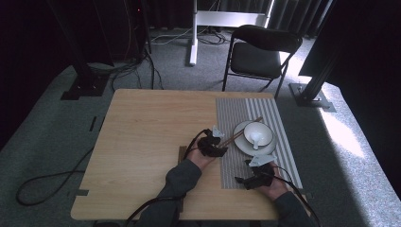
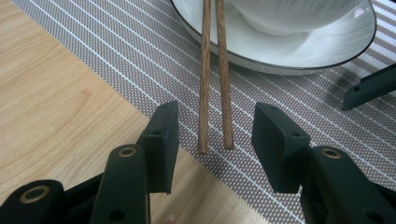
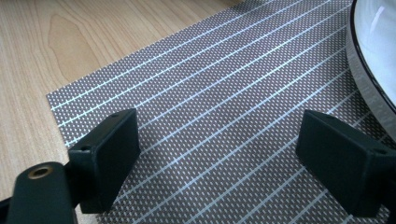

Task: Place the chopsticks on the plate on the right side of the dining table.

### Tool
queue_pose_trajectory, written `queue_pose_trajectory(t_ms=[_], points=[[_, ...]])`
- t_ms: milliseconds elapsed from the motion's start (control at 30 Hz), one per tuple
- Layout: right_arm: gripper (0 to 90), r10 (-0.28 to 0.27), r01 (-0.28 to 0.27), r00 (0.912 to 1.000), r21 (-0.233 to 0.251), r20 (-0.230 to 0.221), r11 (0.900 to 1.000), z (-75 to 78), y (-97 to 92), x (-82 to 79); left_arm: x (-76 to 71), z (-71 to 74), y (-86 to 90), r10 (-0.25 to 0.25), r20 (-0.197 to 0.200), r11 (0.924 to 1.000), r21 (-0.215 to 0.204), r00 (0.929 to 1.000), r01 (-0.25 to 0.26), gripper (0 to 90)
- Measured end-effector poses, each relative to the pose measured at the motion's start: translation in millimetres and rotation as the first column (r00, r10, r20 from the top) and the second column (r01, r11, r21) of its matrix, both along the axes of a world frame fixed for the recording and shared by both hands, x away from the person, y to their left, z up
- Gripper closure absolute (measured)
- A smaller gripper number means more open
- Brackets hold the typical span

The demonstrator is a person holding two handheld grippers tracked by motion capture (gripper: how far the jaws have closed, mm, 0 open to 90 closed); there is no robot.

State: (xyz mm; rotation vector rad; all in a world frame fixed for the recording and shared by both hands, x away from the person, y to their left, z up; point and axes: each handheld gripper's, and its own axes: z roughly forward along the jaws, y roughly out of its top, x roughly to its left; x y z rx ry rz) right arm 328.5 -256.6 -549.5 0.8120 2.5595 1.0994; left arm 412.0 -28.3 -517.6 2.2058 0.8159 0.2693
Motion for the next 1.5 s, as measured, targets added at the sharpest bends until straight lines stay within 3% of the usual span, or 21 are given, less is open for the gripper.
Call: queue_pose_trajectory(t_ms=[233, 733, 1000, 1200, 1500], points=[[12.6, 0.002, -0.002, 1.0, -0.001, 0.002, 1.0, 0.0, -0.1, 0.1, -4.6, -4.0, -4.7, -0.018, 0.025, 0.999, 0.041, 0.9995, 0.017, 63.0], [20.8, -0.028, 0.028, 0.9996, -0.002, 0.006, 0.9996, 6.1, -4.6, -2.8, -5.6, -2.3, -8.0, -0.031, 0.065, 0.9977, 0.062, 0.9974, 0.027, 78.1], [25.1, -0.056, 0.056, 0.9983, -0.004, 0.017, 0.9984, 12.3, -15.7, -7.6, -2.3, -2.4, -8.9, -0.044, 0.069, 0.9966, 0.073, 0.9967, 0.039, 79.5], [26.6, -0.098, 0.099, 0.994, -0.023, 0.05, 0.9948, 19.5, -29.3, -10.7, 3.0, -2.3, -8.1, -0.046, 0.063, 0.9967, 0.069, 0.9969, 0.042, 80.1], [35.1, -0.161, 0.161, 0.9854, 0.01, 0.055, 0.9869, 30.2, -48.5, -11.4, 14.0, -1.0, -10.4, -0.083, 0.065, 0.9941, 0.076, 0.9944, 0.078, 80.2]])
